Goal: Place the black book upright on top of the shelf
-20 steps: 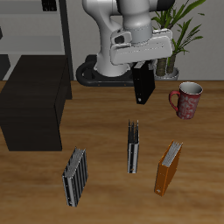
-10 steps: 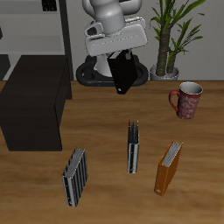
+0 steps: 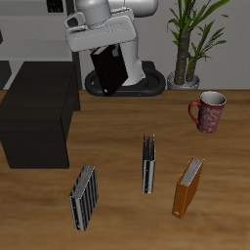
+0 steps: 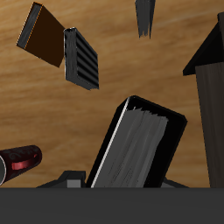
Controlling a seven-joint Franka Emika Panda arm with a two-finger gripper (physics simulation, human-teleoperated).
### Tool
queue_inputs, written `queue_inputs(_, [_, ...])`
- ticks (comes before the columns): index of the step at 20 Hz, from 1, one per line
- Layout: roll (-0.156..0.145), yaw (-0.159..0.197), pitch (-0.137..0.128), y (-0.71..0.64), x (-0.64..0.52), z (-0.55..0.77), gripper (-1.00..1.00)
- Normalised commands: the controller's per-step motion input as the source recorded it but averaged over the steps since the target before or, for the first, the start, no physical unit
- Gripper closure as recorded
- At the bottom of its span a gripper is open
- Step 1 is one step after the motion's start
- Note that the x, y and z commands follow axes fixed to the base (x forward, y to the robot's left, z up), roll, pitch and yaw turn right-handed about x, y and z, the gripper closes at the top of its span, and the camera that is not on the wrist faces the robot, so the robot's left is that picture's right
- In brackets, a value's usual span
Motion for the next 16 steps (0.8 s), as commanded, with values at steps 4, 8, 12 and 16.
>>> queue_inputs(4, [-0.075,0.062,-0.027,-0.37,-0.04,0.22,1.0])
queue_inputs(8, [-0.073,0.007,-0.06,-0.35,-0.1,0.38,1.0])
queue_inputs(12, [-0.026,0.004,-0.019,-0.32,-0.03,0.27,1.0])
queue_inputs(16, [0.009,0.008,-0.007,-0.27,0.0,0.1,1.0])
